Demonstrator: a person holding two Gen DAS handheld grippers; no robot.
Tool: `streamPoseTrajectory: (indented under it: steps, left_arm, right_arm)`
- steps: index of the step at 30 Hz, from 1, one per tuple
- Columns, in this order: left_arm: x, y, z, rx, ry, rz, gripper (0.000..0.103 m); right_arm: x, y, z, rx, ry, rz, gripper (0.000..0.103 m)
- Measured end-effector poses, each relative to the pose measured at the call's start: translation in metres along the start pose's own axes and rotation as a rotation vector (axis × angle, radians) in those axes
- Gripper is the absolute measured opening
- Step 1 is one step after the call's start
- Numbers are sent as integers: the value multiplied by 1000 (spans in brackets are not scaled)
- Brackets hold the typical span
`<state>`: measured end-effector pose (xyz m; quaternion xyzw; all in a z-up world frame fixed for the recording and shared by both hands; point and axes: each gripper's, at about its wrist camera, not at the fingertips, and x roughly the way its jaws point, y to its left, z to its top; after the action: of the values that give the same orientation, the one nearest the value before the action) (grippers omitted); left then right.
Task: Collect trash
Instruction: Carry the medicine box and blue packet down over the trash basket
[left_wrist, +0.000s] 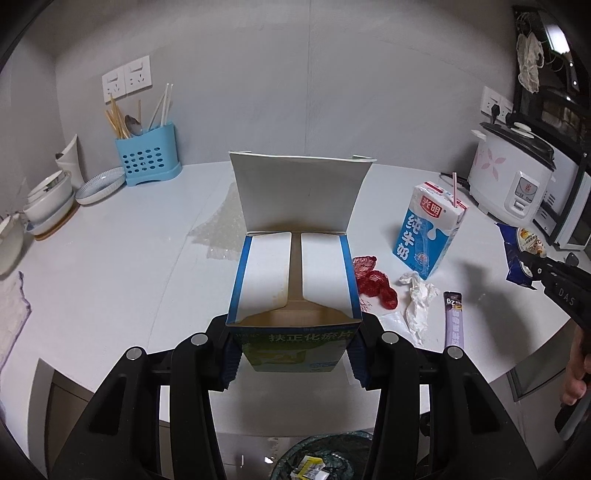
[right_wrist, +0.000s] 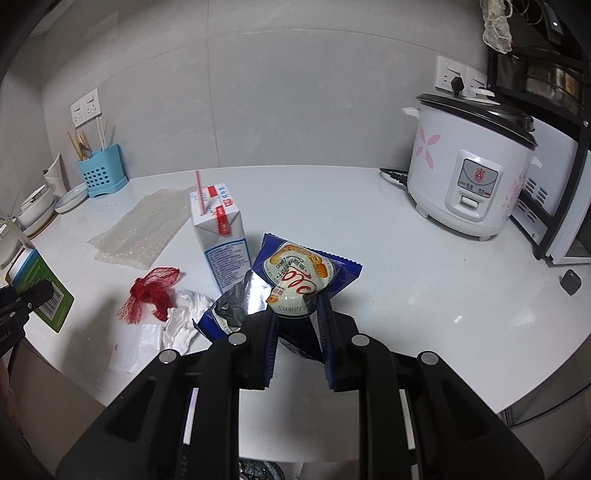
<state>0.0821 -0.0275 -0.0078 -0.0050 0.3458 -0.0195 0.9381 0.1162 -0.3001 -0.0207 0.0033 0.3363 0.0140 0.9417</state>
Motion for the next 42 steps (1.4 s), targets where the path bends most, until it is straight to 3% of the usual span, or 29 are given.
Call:
streamPoseTrajectory:
  steps: [12, 25, 33, 42]
  left_arm:
    - [-51, 4, -46, -24, -61, -34, 46]
    - [-84, -15, -124, -17, -94, -59, 46]
    - [-74, -28, -178, 7, -59, -55, 46]
    - [-39, -36, -230, 30, 17, -90, 46]
  right_arm:
    - [-57, 28, -49, -30, -74, 56, 19]
    - [-107, 44, -127, -65, -149, 100, 19]
    - [-100, 47, -181, -68, -114, 110, 19]
    - [-63, 46, -231, -70, -16, 113, 19]
